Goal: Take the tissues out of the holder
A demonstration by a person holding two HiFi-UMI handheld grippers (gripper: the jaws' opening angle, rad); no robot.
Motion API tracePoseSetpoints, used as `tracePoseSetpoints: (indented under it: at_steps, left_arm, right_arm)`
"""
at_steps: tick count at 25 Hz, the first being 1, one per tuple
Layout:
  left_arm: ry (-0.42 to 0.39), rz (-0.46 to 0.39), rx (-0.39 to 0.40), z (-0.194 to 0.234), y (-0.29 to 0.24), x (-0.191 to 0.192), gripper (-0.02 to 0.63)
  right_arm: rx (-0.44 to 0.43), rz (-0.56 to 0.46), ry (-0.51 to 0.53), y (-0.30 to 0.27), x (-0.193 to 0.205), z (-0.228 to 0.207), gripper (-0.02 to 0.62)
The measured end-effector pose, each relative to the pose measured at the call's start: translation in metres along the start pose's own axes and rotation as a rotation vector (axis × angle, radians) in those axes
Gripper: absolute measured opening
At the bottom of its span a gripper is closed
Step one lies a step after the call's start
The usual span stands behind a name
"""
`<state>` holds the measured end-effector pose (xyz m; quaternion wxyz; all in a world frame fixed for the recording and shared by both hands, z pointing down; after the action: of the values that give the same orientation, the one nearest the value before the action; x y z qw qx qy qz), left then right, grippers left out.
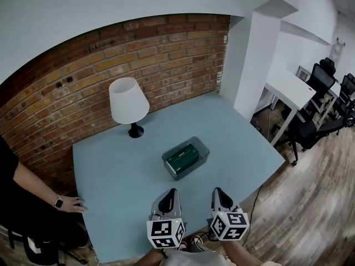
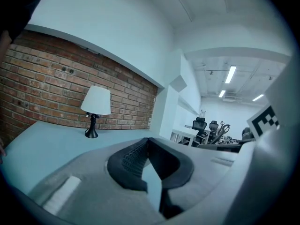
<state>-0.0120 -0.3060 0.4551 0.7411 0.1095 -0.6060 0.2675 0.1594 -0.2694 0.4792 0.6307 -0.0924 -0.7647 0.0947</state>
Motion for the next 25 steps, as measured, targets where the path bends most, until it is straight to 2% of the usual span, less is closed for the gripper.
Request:
tracePoseSetpoints:
  at_steps: [9, 15, 16, 17, 21, 25]
  left_arm:
    - [-0.003, 0.033, 0.051, -0.011, -0.027, 0.003, 0.008]
    - [-0.043, 0.044, 0.091, -0.011, -0.048, 0.002, 0.009]
    - [-0.049, 0.053, 0.103, -0.01, -0.053, 0.002, 0.027]
    - [-0.057, 0.065, 0.116, -0.009, -0.059, 0.003, 0.121]
    - [-0.12, 0.11, 0.139, 0.001, -0.084, 0.003, 0.138]
    - [-0.165, 0.188, 0.178, 0.016, -0.121, 0.004, 0.252]
  right_arm:
    - [-0.012, 0.02, 0.001, -0.02, -0.009, -0.017, 0.005]
    - [0.005, 0.049, -0.009, -0.02, -0.001, -0.033, 0.005]
    - [0.008, 0.051, -0.012, -0.02, 0.0, -0.036, 0.005]
    - [0.01, 0.054, -0.014, -0.02, 0.001, -0.039, 0.005]
    - [0.018, 0.069, -0.027, -0.021, 0.004, -0.049, 0.005]
    - [0.026, 0.088, -0.038, -0.024, 0.009, -0.06, 0.005]
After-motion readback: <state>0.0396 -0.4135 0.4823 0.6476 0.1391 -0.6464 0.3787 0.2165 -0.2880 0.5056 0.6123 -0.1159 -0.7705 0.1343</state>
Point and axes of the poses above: the fingertips, and each gripper's own axes: y backward along the fingers, z to its left, x out of its underside, the point moved 4 cm from there along y, backward along the fingers, and after that the axes turned 4 degrees about y, right-handed, at the moved point
